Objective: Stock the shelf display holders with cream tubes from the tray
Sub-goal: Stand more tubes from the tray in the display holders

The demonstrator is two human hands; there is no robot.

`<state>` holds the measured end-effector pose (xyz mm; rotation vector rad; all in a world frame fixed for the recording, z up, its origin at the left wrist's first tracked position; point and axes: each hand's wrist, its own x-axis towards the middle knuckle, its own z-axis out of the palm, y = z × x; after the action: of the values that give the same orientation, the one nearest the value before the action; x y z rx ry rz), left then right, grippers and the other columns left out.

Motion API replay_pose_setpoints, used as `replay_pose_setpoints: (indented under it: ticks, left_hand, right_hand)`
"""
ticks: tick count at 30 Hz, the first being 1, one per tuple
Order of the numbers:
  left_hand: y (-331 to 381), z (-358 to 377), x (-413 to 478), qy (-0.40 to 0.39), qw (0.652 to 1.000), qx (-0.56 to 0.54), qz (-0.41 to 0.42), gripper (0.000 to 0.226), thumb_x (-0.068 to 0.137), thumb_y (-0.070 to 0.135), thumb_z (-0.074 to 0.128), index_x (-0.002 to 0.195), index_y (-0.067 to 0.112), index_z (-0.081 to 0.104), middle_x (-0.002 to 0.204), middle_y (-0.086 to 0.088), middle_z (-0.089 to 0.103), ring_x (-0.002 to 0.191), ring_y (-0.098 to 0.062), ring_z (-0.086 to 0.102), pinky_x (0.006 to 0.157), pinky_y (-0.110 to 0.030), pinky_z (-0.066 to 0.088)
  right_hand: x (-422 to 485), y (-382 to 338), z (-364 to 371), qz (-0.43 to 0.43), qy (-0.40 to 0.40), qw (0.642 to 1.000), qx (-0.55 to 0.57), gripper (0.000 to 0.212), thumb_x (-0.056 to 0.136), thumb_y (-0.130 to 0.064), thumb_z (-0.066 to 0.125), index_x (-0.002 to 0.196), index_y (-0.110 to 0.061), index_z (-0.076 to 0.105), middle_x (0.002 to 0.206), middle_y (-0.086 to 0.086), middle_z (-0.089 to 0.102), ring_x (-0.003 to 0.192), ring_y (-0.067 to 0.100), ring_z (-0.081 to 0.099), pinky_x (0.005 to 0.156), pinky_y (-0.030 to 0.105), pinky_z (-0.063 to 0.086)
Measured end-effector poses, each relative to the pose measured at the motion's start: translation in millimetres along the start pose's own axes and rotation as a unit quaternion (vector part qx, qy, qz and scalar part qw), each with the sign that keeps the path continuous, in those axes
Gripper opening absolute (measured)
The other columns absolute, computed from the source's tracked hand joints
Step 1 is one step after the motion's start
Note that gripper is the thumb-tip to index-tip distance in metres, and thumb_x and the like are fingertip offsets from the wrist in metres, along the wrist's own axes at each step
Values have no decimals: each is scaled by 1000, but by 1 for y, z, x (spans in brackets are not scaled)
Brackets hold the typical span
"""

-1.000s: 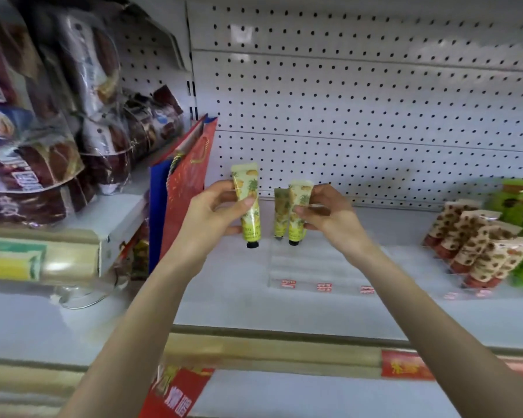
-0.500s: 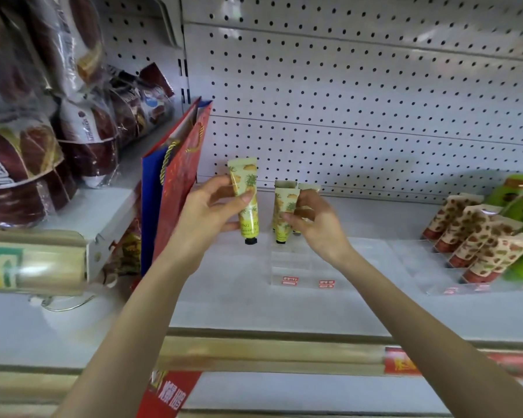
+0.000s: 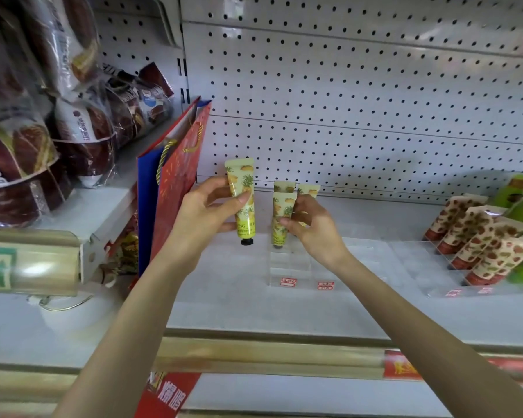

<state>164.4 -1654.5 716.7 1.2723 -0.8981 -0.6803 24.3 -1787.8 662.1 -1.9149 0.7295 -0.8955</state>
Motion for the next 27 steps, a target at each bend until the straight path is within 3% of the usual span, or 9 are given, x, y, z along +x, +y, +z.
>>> replay_pose_setpoints:
  ticks: [4, 8, 12, 15, 18, 20, 24, 27]
  left_hand:
    - [0, 1, -1, -4, 1000, 4, 1, 19, 86, 11, 62, 105, 16, 59, 97, 3, 63, 75, 3, 65, 59, -19, 54]
    - [4, 2, -2, -12, 1000, 6, 12, 17, 86, 10, 61, 98, 22, 60, 95, 5, 63, 75, 2, 65, 59, -20, 55]
    - [7, 3, -4, -21, 1000, 2, 22, 19, 86, 9, 61, 98, 23, 60, 93, 6, 64, 74, 0, 66, 60, -21, 55]
    - [9, 6, -7, -34, 999, -1, 33, 21, 85, 8, 61, 100, 22, 60, 90, 9, 65, 75, -1, 67, 63, -21, 56]
    - [8, 15, -10, -61, 997, -2, 45, 23, 83, 7, 62, 103, 19, 62, 88, 9, 67, 76, -2, 66, 63, -18, 53]
    - [6, 23, -12, -77, 995, 0, 55, 24, 81, 7, 64, 102, 18, 64, 91, 6, 68, 79, -4, 66, 63, -17, 52]
    - [1, 40, -13, -75, 995, 3, 73, 24, 74, 13, 71, 95, 19, 62, 91, 2, 68, 84, -6, 65, 62, -18, 52]
    - [-1, 46, -12, -76, 994, 18, 79, 34, 65, 26, 74, 93, 20, 58, 93, 0, 69, 87, -10, 66, 67, -24, 55]
  right_hand:
    - [-1, 0, -1, 0, 4, 1000, -12, 25, 83, -4, 68, 104, -9, 54, 93, -6, 63, 86, 14, 63, 76, 16, 50]
    - [-2, -5, -4, 6, 2, 1000, -2, 24, 83, -5, 68, 101, -11, 54, 91, -12, 62, 83, 3, 61, 71, 14, 50]
    - [-5, -16, -16, 3, 34, 999, 14, 22, 84, -7, 67, 104, -8, 58, 96, -3, 64, 87, 12, 63, 77, 28, 52]
    - [-9, -25, -31, -4, 80, 996, 32, 10, 89, -13, 63, 97, -19, 61, 97, -4, 66, 92, 11, 64, 89, 31, 52]
    - [-14, -43, -40, -10, 103, 992, 69, 11, 91, -14, 59, 91, -25, 61, 93, -1, 66, 92, 19, 64, 89, 40, 53]
    - [-20, -59, -41, -27, 82, 992, 89, 9, 92, -11, 57, 90, -19, 62, 92, 1, 66, 88, 20, 64, 86, 41, 55]
    - [-32, -81, -38, -37, 18, 988, 150, 7, 92, -9, 54, 93, -6, 61, 86, 1, 64, 80, 8, 64, 81, 32, 57]
    - [-37, -86, -40, -35, -3, 985, 166, 8, 86, -5, 60, 93, -10, 61, 88, 2, 67, 79, 10, 66, 78, 30, 57]
